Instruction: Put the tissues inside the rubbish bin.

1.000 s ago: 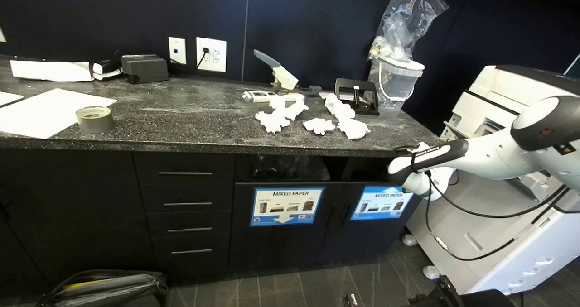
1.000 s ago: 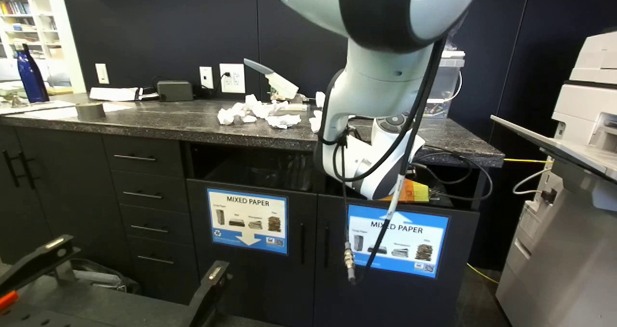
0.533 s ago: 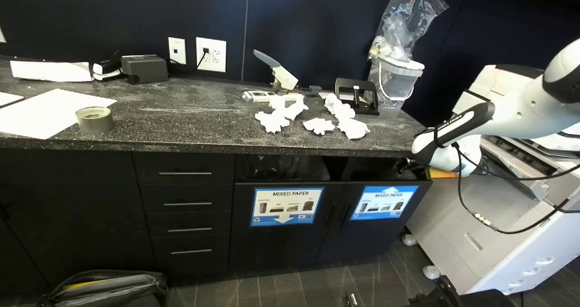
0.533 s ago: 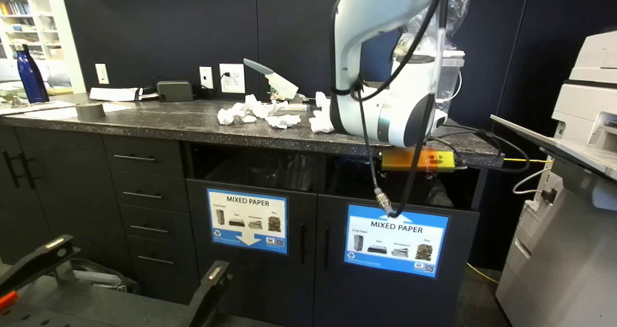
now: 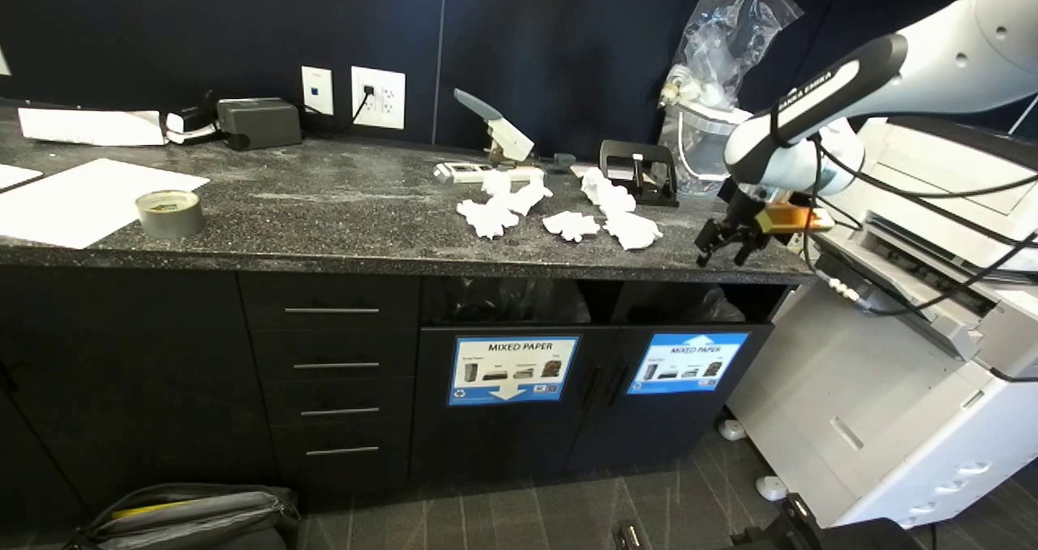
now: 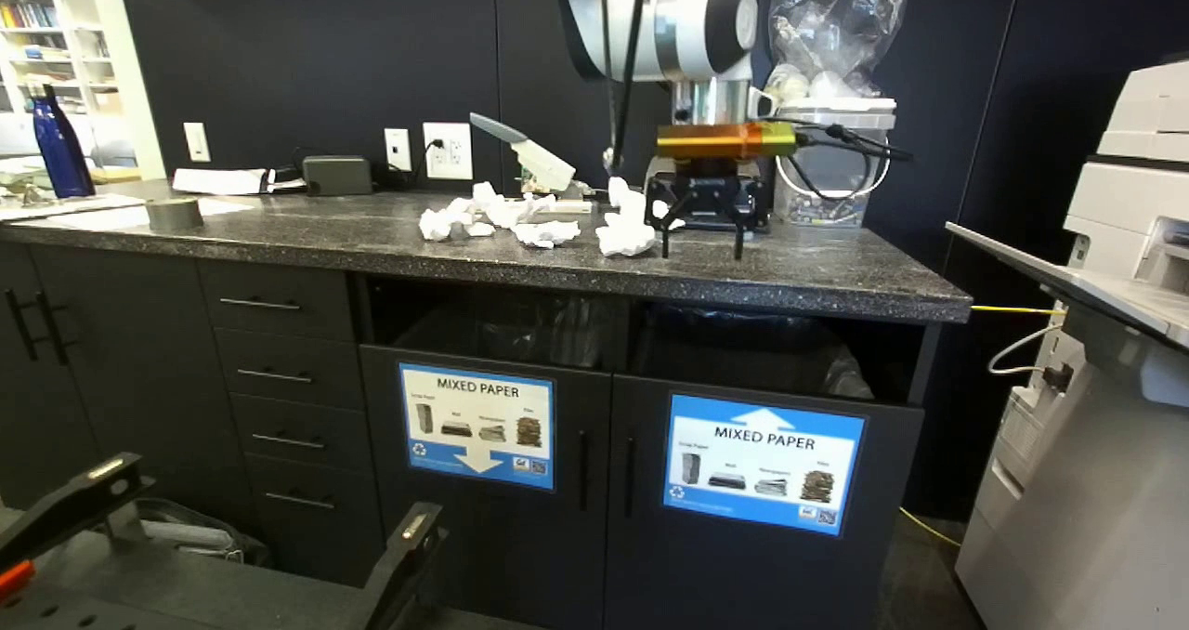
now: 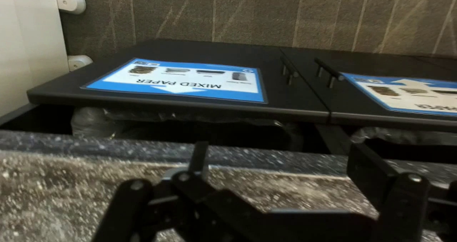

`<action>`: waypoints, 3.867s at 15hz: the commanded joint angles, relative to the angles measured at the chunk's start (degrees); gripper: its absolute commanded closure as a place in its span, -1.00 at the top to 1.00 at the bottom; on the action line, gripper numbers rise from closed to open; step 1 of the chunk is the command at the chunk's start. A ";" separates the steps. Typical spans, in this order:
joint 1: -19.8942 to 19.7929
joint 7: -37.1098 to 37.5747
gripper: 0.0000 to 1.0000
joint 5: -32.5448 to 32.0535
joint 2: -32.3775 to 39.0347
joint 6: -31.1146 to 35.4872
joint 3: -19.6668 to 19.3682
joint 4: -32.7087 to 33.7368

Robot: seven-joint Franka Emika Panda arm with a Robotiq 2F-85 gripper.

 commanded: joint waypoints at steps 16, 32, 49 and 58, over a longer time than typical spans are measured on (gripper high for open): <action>17.71 -12.86 1.00 0.23 4.09 -1.92 -2.10 15.05; 15.02 -23.08 1.00 0.61 30.59 -12.55 -3.74 50.09; 16.21 -8.50 -0.81 0.06 30.40 -31.59 -6.58 55.85; 14.42 -0.23 -0.72 -0.05 18.62 -18.83 -7.12 35.24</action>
